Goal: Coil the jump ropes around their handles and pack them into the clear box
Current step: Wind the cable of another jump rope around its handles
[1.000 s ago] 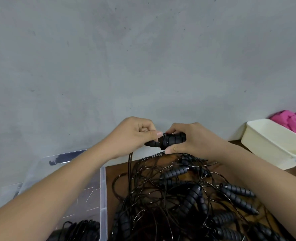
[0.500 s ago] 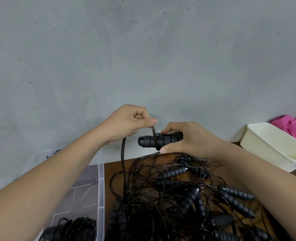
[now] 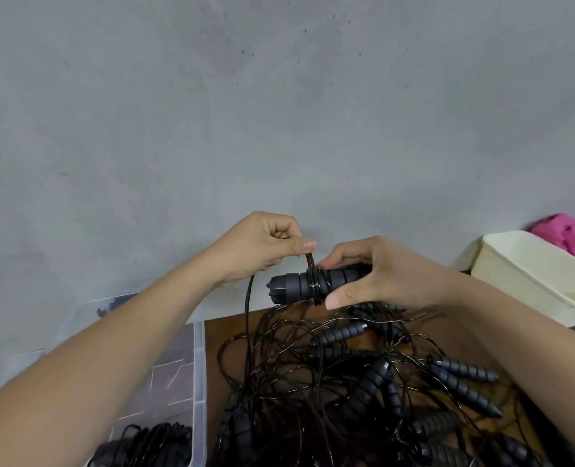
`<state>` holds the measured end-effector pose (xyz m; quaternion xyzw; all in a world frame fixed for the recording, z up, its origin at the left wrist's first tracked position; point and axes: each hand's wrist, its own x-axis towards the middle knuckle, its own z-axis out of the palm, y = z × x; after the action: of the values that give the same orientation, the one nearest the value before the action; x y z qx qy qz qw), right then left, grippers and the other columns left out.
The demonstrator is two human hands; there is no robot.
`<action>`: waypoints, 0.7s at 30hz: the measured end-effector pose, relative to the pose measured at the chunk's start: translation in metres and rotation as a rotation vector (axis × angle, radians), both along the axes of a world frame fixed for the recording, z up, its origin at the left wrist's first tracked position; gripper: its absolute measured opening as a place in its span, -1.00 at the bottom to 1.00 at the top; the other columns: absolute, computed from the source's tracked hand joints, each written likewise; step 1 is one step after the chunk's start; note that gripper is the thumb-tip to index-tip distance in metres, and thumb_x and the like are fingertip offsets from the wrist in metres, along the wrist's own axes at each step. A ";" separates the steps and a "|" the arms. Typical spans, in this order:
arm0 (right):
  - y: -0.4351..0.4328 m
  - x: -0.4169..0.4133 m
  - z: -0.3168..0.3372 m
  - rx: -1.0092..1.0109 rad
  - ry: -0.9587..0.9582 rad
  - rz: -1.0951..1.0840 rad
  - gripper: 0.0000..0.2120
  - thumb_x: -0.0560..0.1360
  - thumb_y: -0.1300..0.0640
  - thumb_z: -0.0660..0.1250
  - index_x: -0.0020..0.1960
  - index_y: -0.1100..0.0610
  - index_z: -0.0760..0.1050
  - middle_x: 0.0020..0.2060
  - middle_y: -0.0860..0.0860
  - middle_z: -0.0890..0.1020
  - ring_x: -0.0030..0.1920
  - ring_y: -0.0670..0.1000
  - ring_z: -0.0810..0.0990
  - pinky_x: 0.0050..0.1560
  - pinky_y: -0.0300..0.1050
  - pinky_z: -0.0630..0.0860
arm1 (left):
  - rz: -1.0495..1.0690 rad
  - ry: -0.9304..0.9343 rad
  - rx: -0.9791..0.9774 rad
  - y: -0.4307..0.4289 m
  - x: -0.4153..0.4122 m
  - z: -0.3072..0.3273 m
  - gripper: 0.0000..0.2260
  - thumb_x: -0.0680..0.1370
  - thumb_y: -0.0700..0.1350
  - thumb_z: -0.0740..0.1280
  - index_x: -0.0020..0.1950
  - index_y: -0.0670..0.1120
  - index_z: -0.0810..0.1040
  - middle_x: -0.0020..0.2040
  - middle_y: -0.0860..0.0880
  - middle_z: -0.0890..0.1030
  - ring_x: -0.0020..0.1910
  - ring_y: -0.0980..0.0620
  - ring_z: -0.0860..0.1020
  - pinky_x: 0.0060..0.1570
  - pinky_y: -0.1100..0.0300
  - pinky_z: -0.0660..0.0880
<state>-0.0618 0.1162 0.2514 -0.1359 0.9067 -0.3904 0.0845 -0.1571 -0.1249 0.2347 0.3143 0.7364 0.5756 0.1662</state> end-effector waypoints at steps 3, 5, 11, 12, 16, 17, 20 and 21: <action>-0.003 0.005 -0.001 -0.016 0.028 -0.035 -0.52 0.37 -0.13 0.68 0.25 -0.13 0.69 0.22 -0.31 0.70 0.29 -0.31 0.61 0.40 -0.26 0.41 | -0.014 -0.016 0.020 -0.004 -0.002 -0.007 -0.77 0.53 0.03 0.52 -0.24 -0.05 0.60 -0.37 -0.06 0.21 -0.44 0.02 0.10 -0.42 0.17 0.04; -0.006 0.009 -0.002 -0.043 0.036 -0.051 -0.54 0.36 -0.11 0.69 0.23 -0.12 0.70 0.19 -0.28 0.72 0.25 -0.26 0.65 0.36 -0.25 0.46 | -0.016 -0.015 0.026 -0.006 -0.002 -0.010 -0.77 0.53 0.04 0.51 -0.22 -0.07 0.61 -0.37 -0.07 0.22 -0.44 0.02 0.11 -0.44 0.20 0.06; -0.013 0.011 0.003 -0.299 0.008 -0.040 -0.66 0.43 0.09 0.63 0.17 0.13 0.71 -0.16 -0.15 0.75 -0.34 -0.06 0.62 -0.27 -0.32 0.52 | 0.053 -0.086 0.111 -0.010 0.007 -0.022 -0.56 0.59 0.19 0.42 -0.02 -0.22 0.60 -0.16 -0.20 0.52 -0.27 -0.06 0.40 -0.29 0.15 0.29; -0.015 0.009 0.004 -0.333 -0.009 -0.042 -0.66 0.43 0.09 0.64 0.16 0.16 0.71 -0.23 -0.11 0.71 -0.40 -0.03 0.53 -0.35 -0.32 0.46 | 0.076 -0.104 0.135 -0.011 0.010 -0.023 -0.59 0.61 0.19 0.39 0.00 -0.18 0.61 -0.16 -0.18 0.52 -0.27 -0.04 0.41 -0.29 0.14 0.29; -0.027 -0.001 0.002 -0.471 -0.043 0.023 -0.70 0.48 0.10 0.61 0.16 0.20 0.71 -0.23 0.19 0.61 -0.27 0.08 0.52 -0.29 -0.18 0.50 | 0.148 -0.208 0.139 -0.024 0.008 -0.031 -0.71 0.73 -0.21 0.22 -0.15 -0.04 0.56 -0.27 -0.06 0.44 -0.37 0.07 0.29 -0.42 0.22 0.14; -0.031 -0.003 0.002 -0.525 -0.063 0.044 -0.71 0.49 0.11 0.59 0.15 0.21 0.70 -0.24 0.19 0.60 -0.28 0.06 0.52 -0.29 -0.17 0.49 | 0.136 -0.238 0.133 -0.027 0.010 -0.033 -0.63 0.72 -0.32 0.13 -0.19 -0.03 0.54 -0.33 -0.01 0.40 -0.40 0.09 0.24 -0.45 0.25 0.09; -0.044 -0.011 0.007 -0.620 -0.054 0.042 -0.73 0.51 0.11 0.58 0.13 0.23 0.68 -0.24 0.16 0.60 -0.29 0.04 0.53 -0.29 -0.15 0.48 | 0.136 -0.287 0.137 -0.029 0.018 -0.038 -0.71 0.74 -0.23 0.11 -0.12 -0.13 0.51 -0.39 0.04 0.26 -0.44 0.11 0.14 -0.46 0.24 0.05; -0.048 -0.015 0.008 -0.602 -0.023 0.026 -0.71 0.49 0.10 0.57 0.14 0.24 0.68 -0.23 0.17 0.60 -0.28 0.06 0.53 -0.28 -0.12 0.47 | 0.152 -0.277 0.134 -0.030 0.020 -0.040 -0.74 0.75 -0.17 0.12 -0.06 -0.16 0.51 -0.39 0.04 0.24 -0.44 0.10 0.13 -0.46 0.23 0.06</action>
<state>-0.0764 0.0678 0.2592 -0.1619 0.7472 -0.6422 0.0558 -0.1370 -0.1545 0.1951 0.1855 0.6881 0.6722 0.2007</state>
